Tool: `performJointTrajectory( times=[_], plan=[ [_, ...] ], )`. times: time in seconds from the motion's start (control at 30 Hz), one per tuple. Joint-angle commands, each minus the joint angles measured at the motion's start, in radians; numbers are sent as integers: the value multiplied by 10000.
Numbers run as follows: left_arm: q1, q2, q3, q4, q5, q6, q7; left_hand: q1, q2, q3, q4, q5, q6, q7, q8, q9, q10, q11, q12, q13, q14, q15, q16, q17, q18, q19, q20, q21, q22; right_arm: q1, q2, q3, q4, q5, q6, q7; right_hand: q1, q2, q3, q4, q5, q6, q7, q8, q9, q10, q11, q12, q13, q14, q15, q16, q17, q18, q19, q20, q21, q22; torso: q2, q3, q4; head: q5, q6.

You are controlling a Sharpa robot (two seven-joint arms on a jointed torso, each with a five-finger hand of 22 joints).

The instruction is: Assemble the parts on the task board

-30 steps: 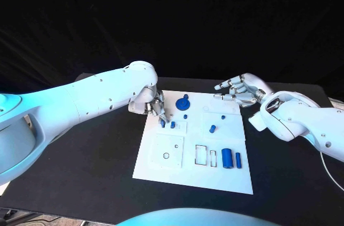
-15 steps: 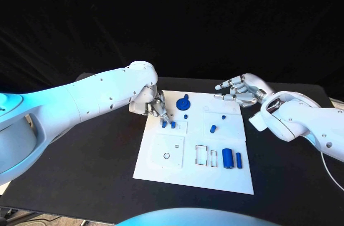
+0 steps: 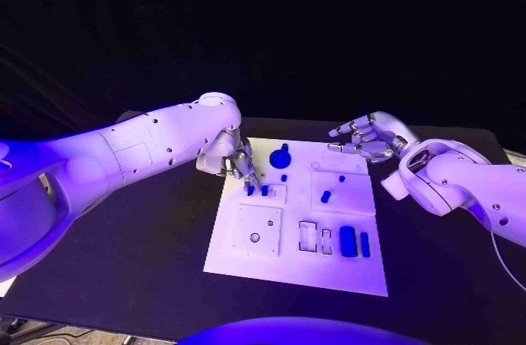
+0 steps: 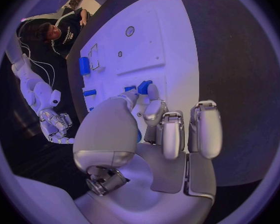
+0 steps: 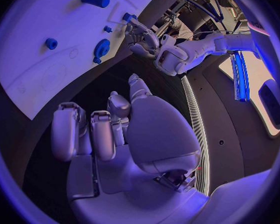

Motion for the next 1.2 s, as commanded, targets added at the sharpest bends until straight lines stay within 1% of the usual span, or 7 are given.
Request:
performJointTrajectory(
  times=[0.03, 0.2, 0.43, 0.7, 0.83, 1.03, 1.2],
  plan=[
    [-14, 18, -7, -1, -115, 294, -406, 189, -23, 41, -74, 41, 66, -26, -74, 22, 23, -27, 30, 8, 1035, -49, 32, 2631, -157, 891, -7, 41, 2316, -3, 6, 1, 11, -40, 88, 69, -89, 40, -45, 12, 48, 55, -2, -38, -1, -55, -21, 21, -7, 794, -86, -58, 1601, 154, -46, -32, -53, 1, 4, -2, 1, -4, 1],
    [-13, 14, -4, -7, -180, 230, -406, 248, -36, 69, -101, 47, 60, -26, -96, 38, 14, -30, 20, -2, 1035, -52, 32, 2631, -157, 891, -11, 39, 2315, -3, 6, 1, 10, -40, 82, 69, -89, 40, -45, 12, 48, 55, -2, -38, -1, -55, -21, 21, -7, 794, -86, -58, 1601, 154, -46, -32, -53, 1, 1, -2, -2, -8, 4],
    [-13, 9, 7, -23, -255, 175, -399, 117, -166, -45, 6, 21, 81, 6, -134, 85, 18, -6, 26, 4, 1035, -39, 32, 2631, -160, 893, -8, 52, 2319, -3, 4, 1, 10, -40, 79, 71, -84, 48, -61, 10, 62, 54, -2, -39, -1, -60, -21, 17, -19, 793, -86, -64, 1596, 156, -48, -32, -58, -5, 6, -5, 1, -19, -10],
    [-13, 9, 18, -26, -290, 219, -386, 117, -327, -166, 9, 10, 99, 6, -171, 136, 19, -2, 31, 9, 1035, -31, 32, 2631, -161, 894, -3, 58, 2320, -3, 9, 1, 5, -40, 76, 73, -84, 48, -61, 10, 62, 54, -2, -39, -1, -60, -21, 17, -19, 793, -86, -64, 1596, 156, -48, -32, -58, -5, 3, -6, 5, -16, -30],
    [-13, 1, 20, -43, -328, 276, -386, 122, -471, -321, 12, -28, 118, 23, -205, 177, 8, 10, 20, -5, 1035, -26, 32, 2631, -162, 893, 2, 57, 2320, -3, 9, 1, 3, -40, 75, 73, -84, 48, -61, 10, 62, 54, -2, -39, -1, -60, -21, 17, -19, 793, -86, -64, 1596, 156, -48, -32, -58, -5, 0, -5, 3, -11, -27],
    [-13, -9, 22, -32, -346, 281, -380, 89, -495, -415, 42, -36, 133, 30, -222, 197, 9, 18, 23, -2, 1035, -20, 32, 2631, -161, 893, 6, 53, 2319, -3, 13, 1, 0, -40, 78, 74, -84, 48, -61, 10, 62, 54, -2, -39, -1, -60, -21, 17, -19, 793, -86, -64, 1596, 156, -48, -32, -58, -5, -2, -5, 12, -8, -38],
    [-13, -90, 22, 112, -353, 110, -315, 89, -495, -415, 42, -36, 133, 30, -222, 197, 9, 18, 23, -2, 1035, -20, 32, 2631, -161, 893, 6, 53, 2319, -3, 19, 1, -7, -40, 87, 75, -84, 48, -61, 10, 62, 54, -2, -39, -1, -60, -21, 17, -19, 793, -86, -64, 1596, 156, -48, -32, -58, -5, -2, -4, -4, -6, -36]
  ],
)
